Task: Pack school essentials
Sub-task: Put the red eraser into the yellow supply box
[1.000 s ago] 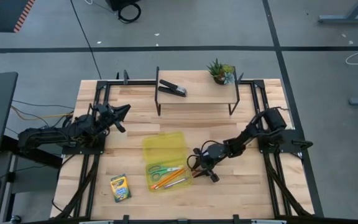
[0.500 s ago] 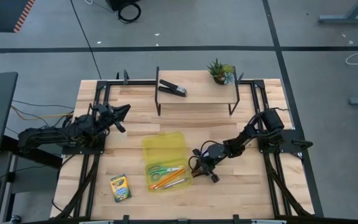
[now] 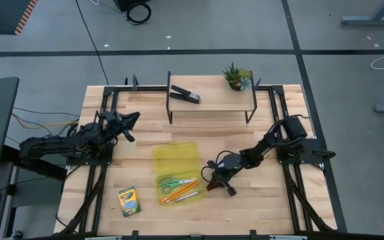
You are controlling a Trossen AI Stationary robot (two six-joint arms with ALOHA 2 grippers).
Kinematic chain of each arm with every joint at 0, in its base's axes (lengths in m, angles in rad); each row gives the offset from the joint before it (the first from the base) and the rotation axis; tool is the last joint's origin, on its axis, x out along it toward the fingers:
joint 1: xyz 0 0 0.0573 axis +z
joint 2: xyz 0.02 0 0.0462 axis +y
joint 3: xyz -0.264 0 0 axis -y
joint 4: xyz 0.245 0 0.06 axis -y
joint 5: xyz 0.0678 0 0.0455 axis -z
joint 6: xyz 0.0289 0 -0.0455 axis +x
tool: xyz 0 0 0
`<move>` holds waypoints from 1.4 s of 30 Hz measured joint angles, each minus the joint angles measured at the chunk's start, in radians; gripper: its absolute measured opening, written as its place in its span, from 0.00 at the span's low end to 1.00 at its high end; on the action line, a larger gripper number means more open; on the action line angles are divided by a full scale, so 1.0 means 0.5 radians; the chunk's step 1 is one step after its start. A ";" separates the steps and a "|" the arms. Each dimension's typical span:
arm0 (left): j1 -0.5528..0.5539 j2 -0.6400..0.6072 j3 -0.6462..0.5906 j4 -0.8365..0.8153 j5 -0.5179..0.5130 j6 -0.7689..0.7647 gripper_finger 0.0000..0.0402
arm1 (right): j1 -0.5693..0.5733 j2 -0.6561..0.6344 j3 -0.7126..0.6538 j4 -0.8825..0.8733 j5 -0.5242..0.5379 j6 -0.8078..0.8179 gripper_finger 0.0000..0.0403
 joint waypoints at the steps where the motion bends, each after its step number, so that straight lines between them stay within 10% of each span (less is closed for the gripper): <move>1: 0.000 0.000 0.000 0.000 0.000 0.000 0.08 | 0.000 -0.046 0.000 -0.028 -0.001 0.035 0.09; 16: 0.000 0.000 0.000 0.001 0.000 0.000 0.10 | 0.002 -0.924 0.074 -1.113 0.409 0.035 0.09; 32: 0.000 0.001 0.000 0.001 0.000 0.000 0.09 | 0.002 -0.130 0.851 -0.993 0.136 -0.007 0.09; 42: -0.001 0.001 0.000 0.002 0.000 0.000 0.07 | 0.001 -0.083 0.902 -1.033 0.031 -0.004 0.09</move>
